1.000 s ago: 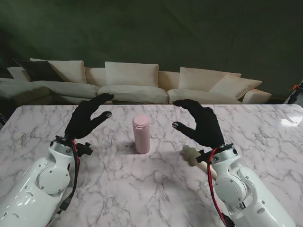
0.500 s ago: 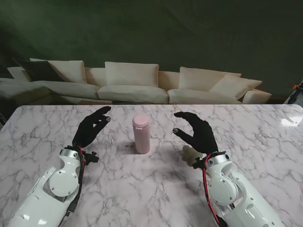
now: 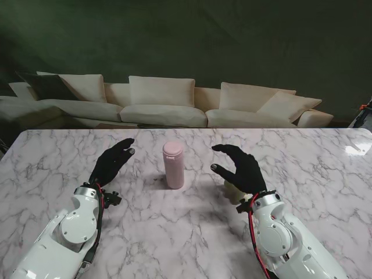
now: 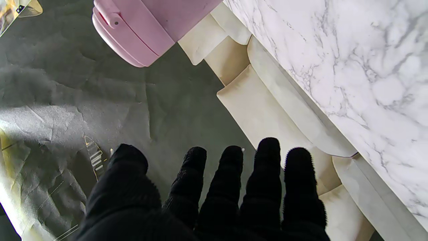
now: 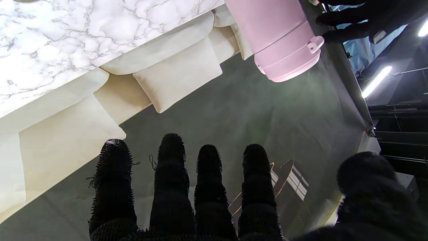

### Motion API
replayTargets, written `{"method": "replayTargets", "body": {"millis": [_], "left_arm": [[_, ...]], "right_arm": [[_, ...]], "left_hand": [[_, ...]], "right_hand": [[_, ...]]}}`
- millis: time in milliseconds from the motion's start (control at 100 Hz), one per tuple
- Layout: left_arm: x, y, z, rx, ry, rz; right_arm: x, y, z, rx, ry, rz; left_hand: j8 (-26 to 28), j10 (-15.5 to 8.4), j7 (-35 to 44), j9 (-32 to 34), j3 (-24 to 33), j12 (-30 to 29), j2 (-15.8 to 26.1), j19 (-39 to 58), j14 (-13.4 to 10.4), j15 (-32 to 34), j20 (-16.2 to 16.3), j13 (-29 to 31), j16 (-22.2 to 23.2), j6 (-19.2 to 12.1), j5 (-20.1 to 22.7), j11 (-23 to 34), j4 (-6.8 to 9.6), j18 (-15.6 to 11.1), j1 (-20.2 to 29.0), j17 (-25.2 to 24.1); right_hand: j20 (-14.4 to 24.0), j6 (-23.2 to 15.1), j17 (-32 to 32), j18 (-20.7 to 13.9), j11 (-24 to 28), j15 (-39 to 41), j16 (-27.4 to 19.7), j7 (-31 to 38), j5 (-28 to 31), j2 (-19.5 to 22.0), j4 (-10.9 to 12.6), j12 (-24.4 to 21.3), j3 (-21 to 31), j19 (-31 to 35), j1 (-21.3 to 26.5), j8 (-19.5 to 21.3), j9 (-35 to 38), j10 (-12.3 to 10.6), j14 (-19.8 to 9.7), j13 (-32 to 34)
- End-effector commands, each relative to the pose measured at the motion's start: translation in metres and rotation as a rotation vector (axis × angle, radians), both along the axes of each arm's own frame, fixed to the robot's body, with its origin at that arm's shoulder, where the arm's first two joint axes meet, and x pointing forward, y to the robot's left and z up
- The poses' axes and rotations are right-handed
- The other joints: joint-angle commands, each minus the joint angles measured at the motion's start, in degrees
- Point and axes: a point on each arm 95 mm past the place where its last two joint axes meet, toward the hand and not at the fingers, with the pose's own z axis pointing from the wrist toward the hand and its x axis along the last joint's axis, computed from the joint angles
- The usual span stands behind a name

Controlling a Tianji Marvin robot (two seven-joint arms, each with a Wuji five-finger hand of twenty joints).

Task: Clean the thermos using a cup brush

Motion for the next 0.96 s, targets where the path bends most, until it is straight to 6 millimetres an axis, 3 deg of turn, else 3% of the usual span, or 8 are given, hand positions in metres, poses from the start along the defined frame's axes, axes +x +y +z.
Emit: {"method": "replayTargets", "body": {"millis": [0,390,950], "left_arm": [[0.0002,-0.0006,0.0001,0.003,-0.006,-0.007],[0.0023,-0.0014,-0.0004,0.027,-0.028,-0.038],[-0.0018,-0.0001,0.0026,0.023,-0.033,-0.04]], "right_arm": [[-0.0021,0.0002,-0.0037,-0.008,0.009,0.0],[-0.0019,-0.0024,-0.0005,0.001,0.001,-0.012],[-0.0035,-0.0026,-0.0007,-0.004,-0.003,-0.015]], "left_hand": [[-0.48,0.32,-0.9,-0.75,-0.24,0.02,1.33,1.31,0.3,1.2,1.41,-0.75,0.54,0.39,-0.28,-1.2,1.58,-0.48,1.39,-0.45],[0.71,-0.1,1.24,1.01,-0.14,1.17,1.24,1.9,0.08,1.67,1.55,-0.1,0.78,0.68,3.46,-0.17,1.61,0.5,1.57,-0.48],[1.47,-0.11,1.61,1.14,-0.13,1.48,1.18,1.48,0.0,1.44,1.31,-0.06,0.8,0.79,4.01,-0.16,1.59,1.03,1.64,-0.9]], "right_hand": [[0.92,-0.85,-0.49,-2.28,0.51,0.62,1.25,0.39,-1.89,1.29,0.25,0.41,-1.06,0.09,0.58,-1.36,-1.8,-0.47,-1.55,-0.49],[1.13,-0.83,-0.48,-2.38,0.64,0.7,1.24,0.68,-1.94,1.15,0.26,0.42,-1.01,0.05,0.67,-1.86,-1.9,-0.43,-1.42,-0.61],[1.31,-0.75,-0.62,-2.38,0.7,0.72,1.21,0.93,-2.19,1.09,0.26,0.41,-0.94,-0.04,0.56,-2.29,-2.14,-0.35,-1.44,-0.78]]}}
